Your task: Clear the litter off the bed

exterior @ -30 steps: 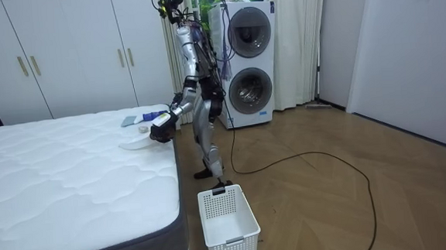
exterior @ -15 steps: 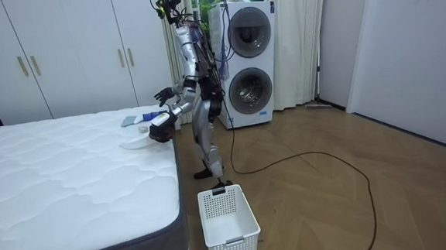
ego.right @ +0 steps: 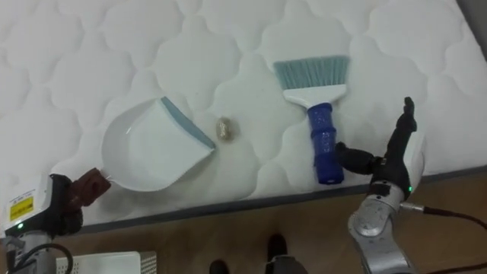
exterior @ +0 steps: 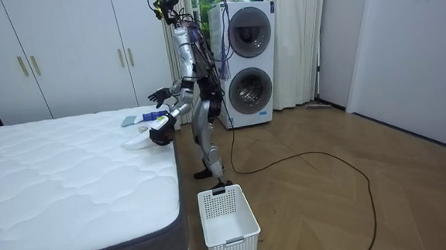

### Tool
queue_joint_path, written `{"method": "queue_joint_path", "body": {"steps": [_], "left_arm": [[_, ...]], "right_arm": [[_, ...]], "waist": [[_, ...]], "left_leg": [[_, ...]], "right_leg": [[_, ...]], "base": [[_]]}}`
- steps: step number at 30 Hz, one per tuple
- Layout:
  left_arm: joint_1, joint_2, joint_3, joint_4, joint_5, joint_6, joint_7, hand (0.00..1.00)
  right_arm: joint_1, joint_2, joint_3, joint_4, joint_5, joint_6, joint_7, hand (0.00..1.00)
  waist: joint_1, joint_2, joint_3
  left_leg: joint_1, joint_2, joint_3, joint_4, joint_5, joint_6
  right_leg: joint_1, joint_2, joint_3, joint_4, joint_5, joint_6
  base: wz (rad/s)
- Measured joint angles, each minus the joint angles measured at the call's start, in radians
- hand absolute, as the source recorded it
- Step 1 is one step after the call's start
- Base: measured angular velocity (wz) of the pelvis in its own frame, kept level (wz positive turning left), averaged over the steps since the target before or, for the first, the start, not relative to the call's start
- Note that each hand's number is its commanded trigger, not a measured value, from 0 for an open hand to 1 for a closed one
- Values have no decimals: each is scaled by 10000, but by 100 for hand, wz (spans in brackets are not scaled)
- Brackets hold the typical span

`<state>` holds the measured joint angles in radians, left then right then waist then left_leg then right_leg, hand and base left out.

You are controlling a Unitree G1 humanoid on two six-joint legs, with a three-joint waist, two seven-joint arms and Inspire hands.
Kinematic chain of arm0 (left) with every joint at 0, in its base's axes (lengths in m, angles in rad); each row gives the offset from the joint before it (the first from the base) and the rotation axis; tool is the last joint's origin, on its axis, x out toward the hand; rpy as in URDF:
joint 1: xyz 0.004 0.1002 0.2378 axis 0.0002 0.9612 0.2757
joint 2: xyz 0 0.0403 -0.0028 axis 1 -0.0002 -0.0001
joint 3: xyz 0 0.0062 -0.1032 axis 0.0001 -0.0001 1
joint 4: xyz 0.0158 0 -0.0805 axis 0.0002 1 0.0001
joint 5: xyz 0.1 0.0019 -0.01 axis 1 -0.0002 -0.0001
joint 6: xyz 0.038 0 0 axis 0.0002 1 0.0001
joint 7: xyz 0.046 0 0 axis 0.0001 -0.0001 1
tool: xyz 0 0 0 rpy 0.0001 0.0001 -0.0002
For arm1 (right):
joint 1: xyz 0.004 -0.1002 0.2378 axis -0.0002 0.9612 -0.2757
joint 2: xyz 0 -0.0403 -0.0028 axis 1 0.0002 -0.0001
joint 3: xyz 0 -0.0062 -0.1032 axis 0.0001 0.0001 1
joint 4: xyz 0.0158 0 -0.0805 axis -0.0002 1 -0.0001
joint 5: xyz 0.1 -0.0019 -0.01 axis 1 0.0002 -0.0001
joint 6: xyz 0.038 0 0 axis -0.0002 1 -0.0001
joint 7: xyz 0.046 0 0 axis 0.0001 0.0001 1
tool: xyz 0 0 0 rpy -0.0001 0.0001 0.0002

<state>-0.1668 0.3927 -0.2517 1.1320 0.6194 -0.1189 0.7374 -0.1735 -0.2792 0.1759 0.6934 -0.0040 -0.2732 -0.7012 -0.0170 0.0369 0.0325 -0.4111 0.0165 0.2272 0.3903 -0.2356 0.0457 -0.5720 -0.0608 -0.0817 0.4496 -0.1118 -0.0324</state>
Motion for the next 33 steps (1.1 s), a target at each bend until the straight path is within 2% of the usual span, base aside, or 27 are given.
{"method": "queue_joint_path", "body": {"steps": [3, 7, 21, 23, 25, 28, 33], "left_arm": [[-51, -1, -13, -3, 5, -18, -128, 100], [-205, -18, -12, -85, 19, 9, -345, 100], [-296, -21, -91, -80, 9, 10, -564, 100], [-328, -21, -91, -76, 5, 12, -633, 100], [-397, -20, -197, -55, -174, 11, -709, 100], [-505, -2, -372, 7, -294, -80, -729, 100], [-570, 31, -488, 85, -395, -195, -730, 100]], "right_arm": [[-56, 6, 105, 0, 36, -154, 50, 0], [-52, 7, 311, 1, 79, -183, 230, 0], [-107, 23, 487, 410, 229, -183, 645, 0], [-115, 22, 499, 456, 229, -183, 700, 0], [-226, 9, 639, 548, 332, -185, 713, 0], [-503, 9, 780, 983, 691, -185, 822, 0], [-815, 5, 804, 1364, 1188, -184, 1085, 0]], "waist": [[94, 3, 4], [254, 35, 55], [262, 47, 81], [262, 48, 113], [273, 99, 194], [283, 173, 248], [366, 201, 250]], "left_leg": [[13, 19, 80, 13, 0, 0], [21, 27, 101, -2, -1, 0], [26, 27, 140, -90, 1, 2], [25, 27, 142, -91, 1, 2], [7, 30, 142, -90, 1, 2], [-37, 34, 140, -91, 0, 2], [-105, 60, 142, -93, 1, 2]], "right_leg": [[0, 2, 7, -7, -2, 3], [0, 5, -1, -16, -7, -4], [-17, -52, -125, -24, -33, -20], [-17, -53, -126, -25, -33, -20], [-14, -63, -160, -43, -33, -20], [-47, -69, -145, -44, -34, -19], [-74, -33, -161, -135, -27, -19]], "base": [[-5], [-1], [1], [0], [2], [2], [0]]}}
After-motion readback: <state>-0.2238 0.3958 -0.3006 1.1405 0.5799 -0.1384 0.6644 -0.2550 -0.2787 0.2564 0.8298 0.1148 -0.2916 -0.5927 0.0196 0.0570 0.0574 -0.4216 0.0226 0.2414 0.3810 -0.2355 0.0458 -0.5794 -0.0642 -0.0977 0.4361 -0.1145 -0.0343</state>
